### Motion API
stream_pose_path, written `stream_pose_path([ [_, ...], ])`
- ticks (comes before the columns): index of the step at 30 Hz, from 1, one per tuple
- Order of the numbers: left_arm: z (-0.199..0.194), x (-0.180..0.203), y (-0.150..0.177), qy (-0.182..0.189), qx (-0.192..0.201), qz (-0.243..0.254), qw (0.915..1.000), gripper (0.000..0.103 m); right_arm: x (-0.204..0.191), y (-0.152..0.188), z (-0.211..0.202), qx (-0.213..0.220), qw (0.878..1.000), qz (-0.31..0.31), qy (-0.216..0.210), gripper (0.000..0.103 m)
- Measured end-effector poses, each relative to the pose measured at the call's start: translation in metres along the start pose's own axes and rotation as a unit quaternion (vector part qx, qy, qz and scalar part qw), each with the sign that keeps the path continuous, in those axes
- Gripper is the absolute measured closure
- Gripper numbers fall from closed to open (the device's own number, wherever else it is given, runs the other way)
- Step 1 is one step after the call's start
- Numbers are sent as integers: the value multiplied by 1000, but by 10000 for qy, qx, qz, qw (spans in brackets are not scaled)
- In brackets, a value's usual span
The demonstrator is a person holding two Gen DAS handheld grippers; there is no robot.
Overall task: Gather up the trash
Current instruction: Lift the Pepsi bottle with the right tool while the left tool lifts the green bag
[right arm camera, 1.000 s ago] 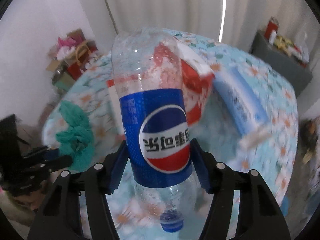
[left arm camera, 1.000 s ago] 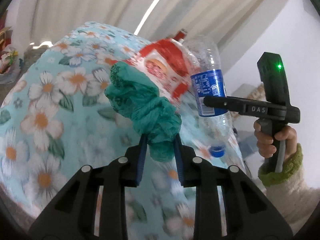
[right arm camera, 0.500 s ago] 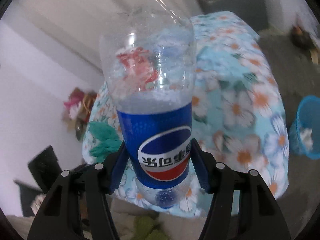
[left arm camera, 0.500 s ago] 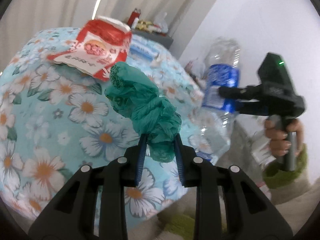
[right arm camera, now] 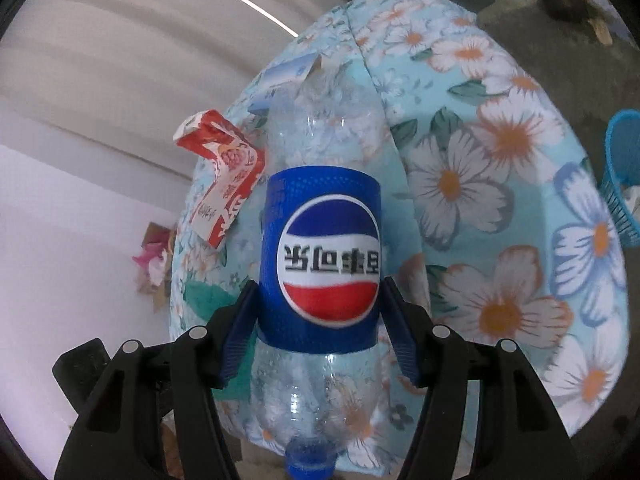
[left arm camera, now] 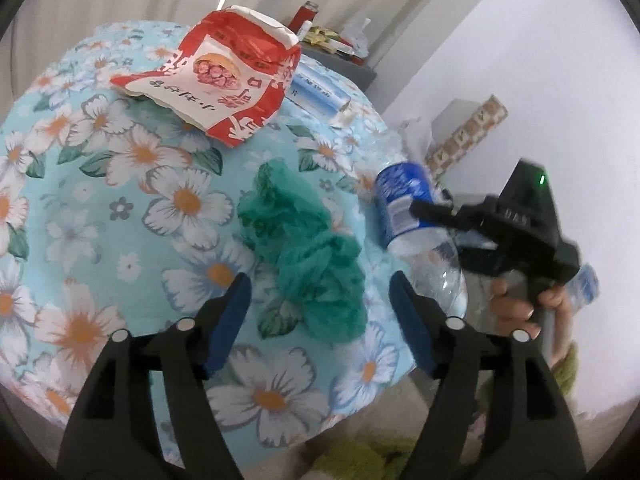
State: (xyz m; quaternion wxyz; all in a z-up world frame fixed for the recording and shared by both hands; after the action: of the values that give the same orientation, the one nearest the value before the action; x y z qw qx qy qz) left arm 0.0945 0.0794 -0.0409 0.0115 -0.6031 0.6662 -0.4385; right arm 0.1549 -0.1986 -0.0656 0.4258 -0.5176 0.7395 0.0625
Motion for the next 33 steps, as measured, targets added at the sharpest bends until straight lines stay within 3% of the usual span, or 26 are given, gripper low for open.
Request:
stream_pose_path([
  [2, 8, -3, -6, 140, -6, -193, 9997, 30, 1, 0, 5, 7, 9999, 57, -137, 43],
  [6, 23, -3, -7, 43, -92, -280, 9996, 29, 3, 1, 16, -114, 9991, 148, -371, 44],
  [14, 37, 0, -8, -240, -87, -251, 9994, 30, 10, 9, 2, -365, 9987, 78, -356, 45],
  [19, 44, 0, -13, -453, -77, -261, 9986, 34, 10, 18, -16, -405, 9991, -146, -61, 45],
  [25, 52, 6, -16, -560, -7, -153, 9983, 47, 3, 18, -24, -237, 9962, -619, 567, 43],
  [33, 61, 31, -11, -747, 86, 677, 9949, 55, 1, 10, -17, -80, 9938, -697, 864, 39],
])
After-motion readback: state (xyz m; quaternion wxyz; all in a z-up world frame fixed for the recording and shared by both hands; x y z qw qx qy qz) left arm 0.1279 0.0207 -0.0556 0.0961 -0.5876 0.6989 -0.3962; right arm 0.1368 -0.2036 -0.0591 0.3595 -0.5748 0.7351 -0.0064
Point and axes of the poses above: each gripper's, at about its wrist camera, not at the fingertips, and z roughly the way its jaws point, x to its right, y to its underside, the point moved 2 cm from there along z, roughly the way its jaws point, and after that the axes turned 5 degrees about x, right-handed, at the moved point
